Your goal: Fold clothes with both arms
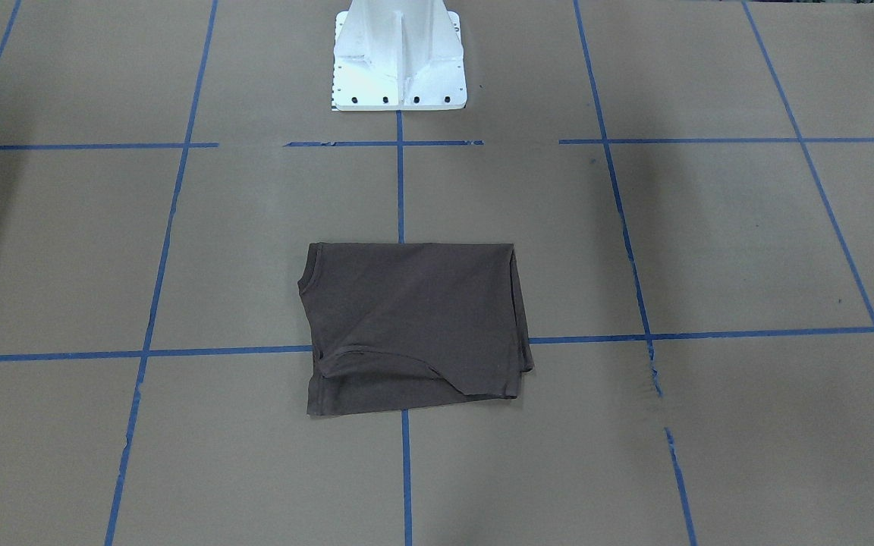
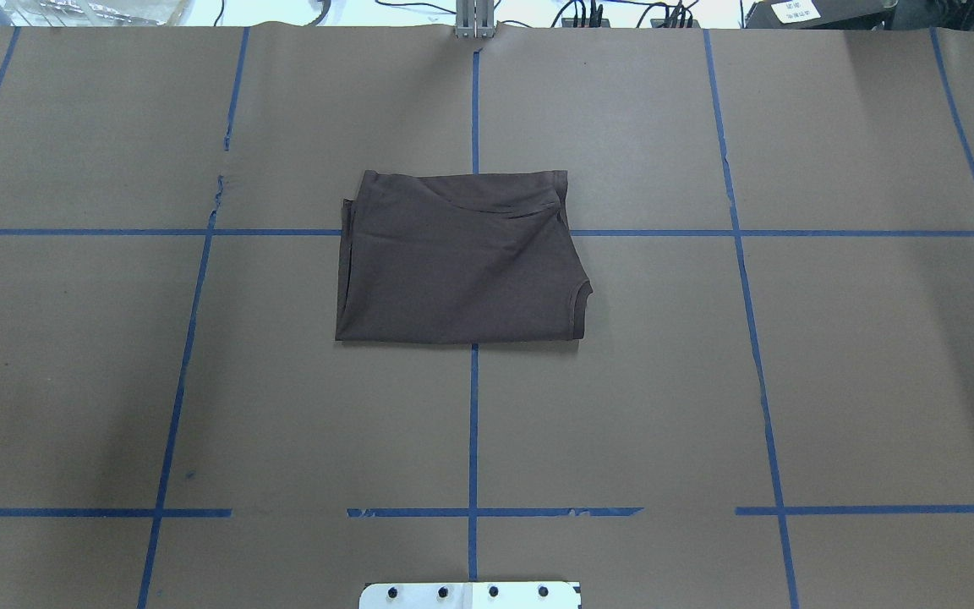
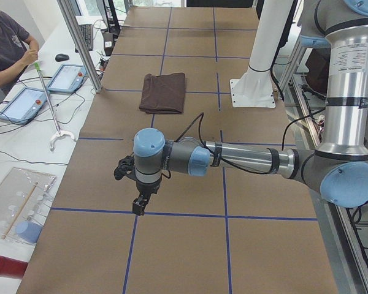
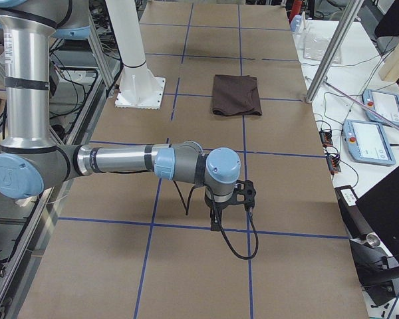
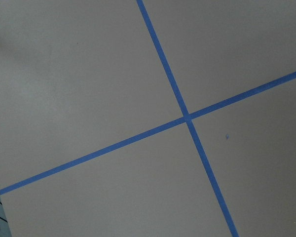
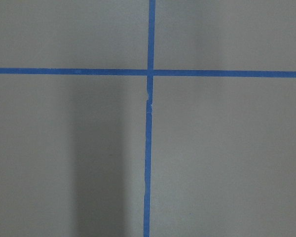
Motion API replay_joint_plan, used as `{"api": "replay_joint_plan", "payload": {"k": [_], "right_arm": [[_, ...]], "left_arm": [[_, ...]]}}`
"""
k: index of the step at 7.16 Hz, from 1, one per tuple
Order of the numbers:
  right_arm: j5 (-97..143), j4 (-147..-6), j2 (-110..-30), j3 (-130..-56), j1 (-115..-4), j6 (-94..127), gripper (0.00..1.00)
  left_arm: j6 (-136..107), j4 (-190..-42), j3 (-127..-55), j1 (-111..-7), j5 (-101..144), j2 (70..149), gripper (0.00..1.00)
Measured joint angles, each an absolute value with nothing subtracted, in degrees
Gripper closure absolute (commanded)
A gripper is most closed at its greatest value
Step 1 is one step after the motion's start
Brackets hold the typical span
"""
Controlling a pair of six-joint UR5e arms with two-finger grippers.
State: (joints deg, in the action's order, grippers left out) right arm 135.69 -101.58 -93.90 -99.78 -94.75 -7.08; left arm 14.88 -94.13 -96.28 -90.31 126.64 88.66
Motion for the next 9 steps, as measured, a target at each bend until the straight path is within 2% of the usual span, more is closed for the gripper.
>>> {"api": "replay_joint_plan", "payload": {"k": [4,9], "right_arm": [[135.1,-91.5,-93.6,-92.7,-92.4,-2.2,0.0],[134.9,-88.8,-92.9,-91.4,-89.8,2.7,0.0]], "left_arm": [[12.8,-94.4,-96.2,-90.3,126.7,86.0,0.0],[3.8,-94.5,-96.6,-90.3,126.8,85.8,0.0]]}}
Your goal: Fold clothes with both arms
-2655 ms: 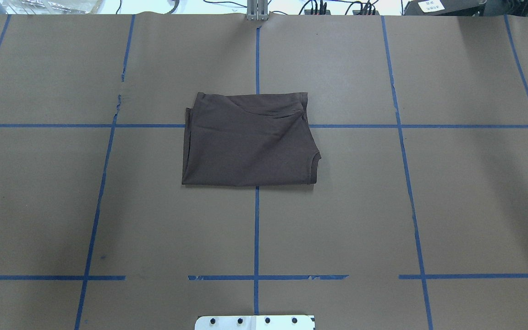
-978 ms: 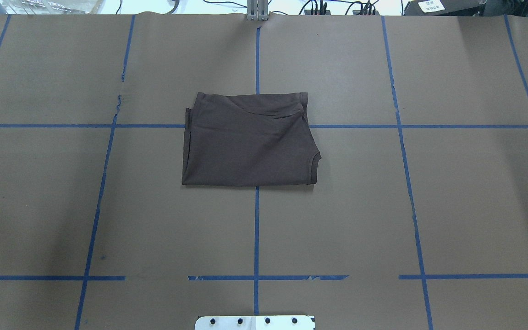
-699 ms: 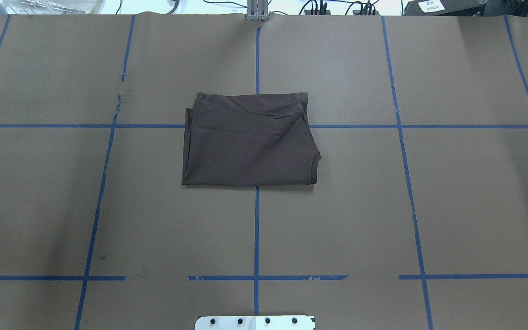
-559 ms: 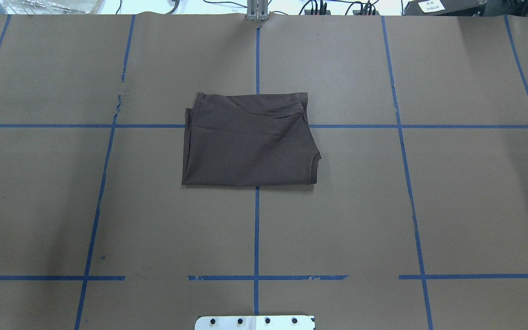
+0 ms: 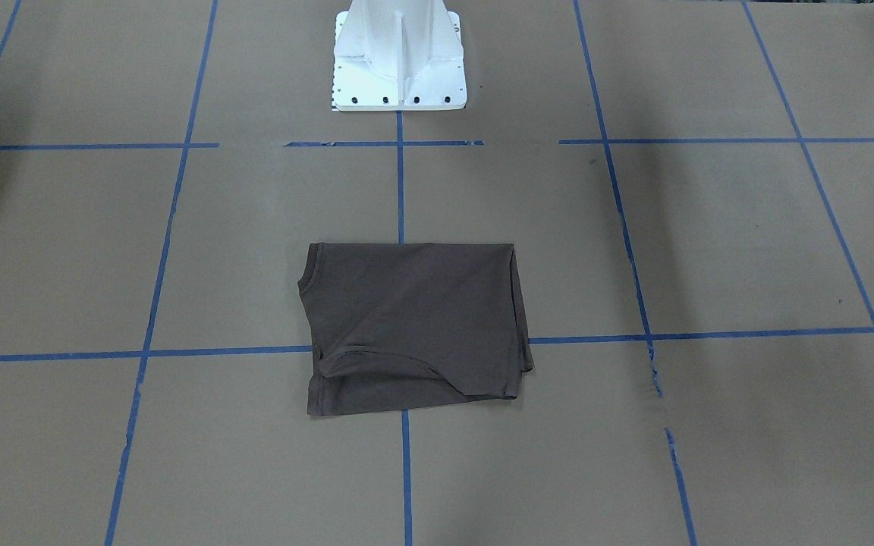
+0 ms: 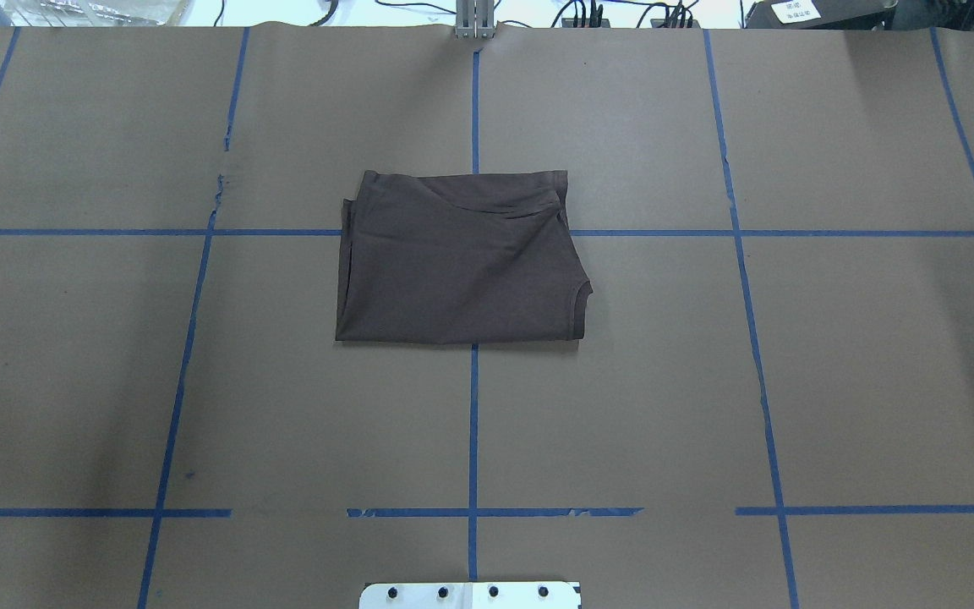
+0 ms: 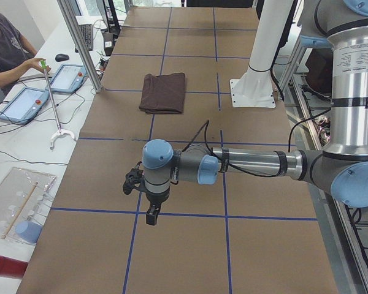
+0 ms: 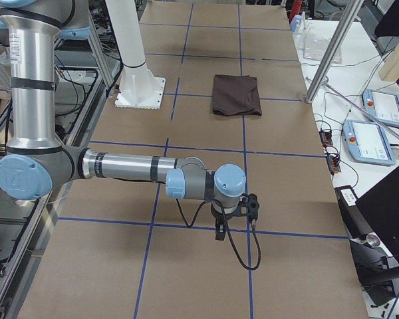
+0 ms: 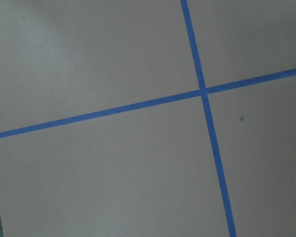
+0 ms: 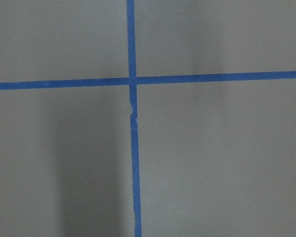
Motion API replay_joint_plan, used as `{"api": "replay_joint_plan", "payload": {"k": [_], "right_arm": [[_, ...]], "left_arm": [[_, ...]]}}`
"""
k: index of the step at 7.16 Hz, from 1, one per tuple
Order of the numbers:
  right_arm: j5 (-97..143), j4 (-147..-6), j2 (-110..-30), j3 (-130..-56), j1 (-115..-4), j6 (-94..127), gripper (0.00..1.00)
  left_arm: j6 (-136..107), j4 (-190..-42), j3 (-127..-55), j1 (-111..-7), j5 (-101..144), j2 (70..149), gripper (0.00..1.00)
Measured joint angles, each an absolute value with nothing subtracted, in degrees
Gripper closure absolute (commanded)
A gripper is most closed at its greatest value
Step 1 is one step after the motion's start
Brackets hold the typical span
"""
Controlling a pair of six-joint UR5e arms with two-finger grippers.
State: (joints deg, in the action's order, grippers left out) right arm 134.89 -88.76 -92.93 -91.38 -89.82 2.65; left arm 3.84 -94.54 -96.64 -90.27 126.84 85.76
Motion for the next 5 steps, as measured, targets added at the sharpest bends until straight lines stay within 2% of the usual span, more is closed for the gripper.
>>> {"api": "replay_joint_plan", "payload": {"k": [5], "right_arm": [[135.2,-88.8,-92.7,-91.7,-89.8,2.9,0.0]], "left_arm": [[1.3,-94.6,-96.8,-90.3,126.9,85.8,0.0]]}}
